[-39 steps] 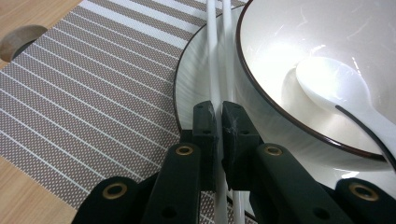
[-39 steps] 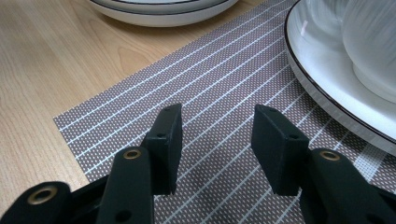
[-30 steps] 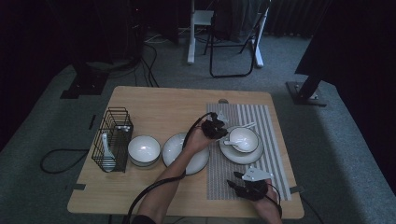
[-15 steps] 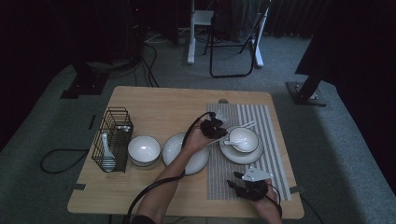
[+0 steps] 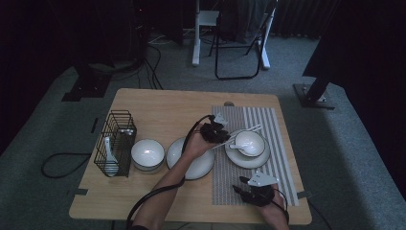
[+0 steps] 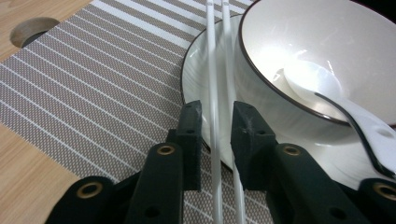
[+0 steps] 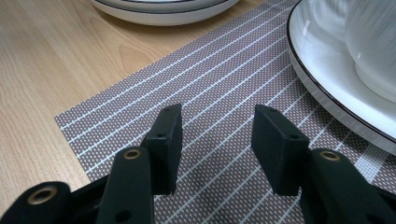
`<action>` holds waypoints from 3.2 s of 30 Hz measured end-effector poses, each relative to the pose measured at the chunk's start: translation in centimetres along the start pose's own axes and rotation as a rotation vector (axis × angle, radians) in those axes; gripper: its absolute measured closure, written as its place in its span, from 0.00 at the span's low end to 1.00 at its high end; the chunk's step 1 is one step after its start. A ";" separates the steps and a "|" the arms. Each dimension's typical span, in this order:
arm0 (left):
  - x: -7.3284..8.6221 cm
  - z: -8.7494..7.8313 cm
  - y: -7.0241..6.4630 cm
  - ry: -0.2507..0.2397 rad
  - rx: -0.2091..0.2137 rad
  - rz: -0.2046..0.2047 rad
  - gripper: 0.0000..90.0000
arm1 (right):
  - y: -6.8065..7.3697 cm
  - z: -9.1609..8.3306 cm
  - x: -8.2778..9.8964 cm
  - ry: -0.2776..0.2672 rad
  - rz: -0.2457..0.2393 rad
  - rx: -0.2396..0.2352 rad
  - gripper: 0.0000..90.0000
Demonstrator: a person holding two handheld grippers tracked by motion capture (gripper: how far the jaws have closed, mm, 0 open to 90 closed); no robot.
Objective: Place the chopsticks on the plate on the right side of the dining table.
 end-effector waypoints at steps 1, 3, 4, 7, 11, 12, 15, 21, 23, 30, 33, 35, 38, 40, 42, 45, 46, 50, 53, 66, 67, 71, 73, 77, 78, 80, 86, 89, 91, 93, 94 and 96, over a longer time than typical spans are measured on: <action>0.1 -0.1 -0.1 -0.005 -0.002 0.000 0.81 | 0.0 0.0 0.0 0.000 0.000 -0.001 0.59; 0.2 -0.5 -0.2 -0.004 -0.001 0.001 0.78 | 0.0 0.0 0.0 0.001 0.001 -0.001 0.59; 0.3 -0.6 -0.2 -0.004 -0.002 0.003 0.77 | 0.0 0.0 0.0 0.004 0.001 0.001 0.59; 0.4 -1.0 -0.4 -0.003 -0.001 0.004 0.75 | 0.0 0.0 0.1 0.006 0.000 0.001 0.59; 0.6 -1.4 -0.6 -0.002 -0.004 0.006 0.72 | 0.0 0.1 0.1 0.008 -0.002 0.001 0.59; 0.6 -1.4 -0.6 -0.002 -0.004 0.006 0.71 | 0.0 0.1 0.1 0.008 -0.002 0.001 0.59; 0.8 -1.6 -0.8 0.003 -0.003 0.009 0.71 | 0.0 0.1 0.1 0.009 -0.004 0.002 0.59; 1.3 -1.8 -1.3 0.016 -0.016 0.005 0.68 | 0.0 0.0 0.1 0.008 0.000 0.003 0.59; 1.6 -1.8 -1.4 0.021 -0.023 0.003 0.68 | -0.1 0.0 0.1 0.009 0.002 0.004 0.59; 2.5 -2.0 -1.7 0.029 -0.035 -0.007 0.68 | -0.1 0.0 0.1 0.009 0.003 0.003 0.59; 2.6 -2.1 -1.7 0.032 -0.047 -0.006 0.68 | -0.1 0.0 0.1 0.008 0.005 0.002 0.59; 2.8 -2.1 -1.7 0.039 -0.055 -0.005 0.68 | -0.1 0.0 0.1 0.008 0.006 0.002 0.59; 3.0 -1.9 -1.9 0.043 -0.055 -0.009 0.68 | -0.1 0.0 0.1 0.006 0.005 0.002 0.59; 3.2 -1.7 -2.0 0.047 -0.050 -0.014 0.68 | -0.1 0.0 0.1 0.006 0.006 0.001 0.58; 3.3 -1.7 -2.1 0.049 -0.048 -0.018 0.68 | -0.1 0.0 0.1 0.006 0.005 0.001 0.58; 3.5 -1.5 -2.1 0.060 -0.048 -0.014 0.72 | -0.1 -0.1 0.1 0.004 0.005 0.001 0.58; 3.5 -1.5 -2.1 0.064 -0.049 -0.010 0.72 | -0.2 -0.1 0.1 0.004 0.005 0.001 0.58; 3.7 -1.4 -2.1 0.085 -0.057 0.010 0.78 | -0.1 -0.1 0.1 0.005 0.005 0.002 0.58; 3.7 -1.2 -2.1 0.098 -0.062 0.027 0.80 | -0.1 -0.1 0.1 0.004 0.004 0.002 0.58; 3.9 -0.9 -1.7 0.124 -0.049 0.090 0.91 | -0.2 -0.1 0.1 0.004 0.002 0.003 0.58; 3.9 -0.9 -1.7 0.124 -0.049 0.090 0.91 | -0.2 -0.1 0.1 0.004 0.002 0.003 0.58; 3.7 -0.7 -1.3 0.122 -0.037 0.124 0.91 | -0.1 0.0 0.1 0.004 0.003 0.003 0.58; 3.7 -0.6 -1.3 0.122 -0.034 0.131 0.91 | -0.1 0.0 0.1 0.005 0.002 0.003 0.58; 3.7 -0.3 -1.1 0.133 -0.026 0.156 0.90 | -0.1 0.0 0.1 0.005 0.003 0.003 0.58; 3.7 -0.2 -1.1 0.135 -0.023 0.160 0.90 | -0.2 -0.1 0.1 0.004 0.002 0.003 0.58; 3.7 -0.1 -1.0 0.133 -0.020 0.157 0.90 | -0.2 -0.1 0.1 0.003 0.002 0.003 0.58; 3.6 0.4 -1.0 0.125 -0.018 0.150 0.88 | -0.2 -0.1 0.1 0.002 0.003 0.003 0.58; 3.6 0.4 -1.1 0.120 -0.011 0.142 0.84 | -0.2 -0.1 0.1 0.003 0.002 0.004 0.58; 3.7 0.3 -1.2 0.112 -0.005 0.128 0.82 | -0.2 -0.2 0.1 0.003 0.003 0.004 0.58; 3.7 0.1 -1.2 0.107 -0.005 0.114 0.72 | -0.2 -0.2 0.1 0.002 0.004 0.004 0.58; 3.8 -0.2 -1.2 0.098 -0.005 0.100 0.70 | -0.3 -0.2 0.1 0.000 0.006 0.004 0.58; 3.9 -0.6 -1.1 0.070 -0.008 0.069 0.68 | -0.3 -0.2 0.1 -0.003 0.006 0.006 0.58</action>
Point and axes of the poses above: each handheld gripper's, and its own axes: z roughly forward along the jaws, x roughly out of its underside, y roughly to its left, the point moved 8 cm from there along z, roughly forward along the jaws, and after that the axes turned 11 degrees about z, right-handed, at the moved point
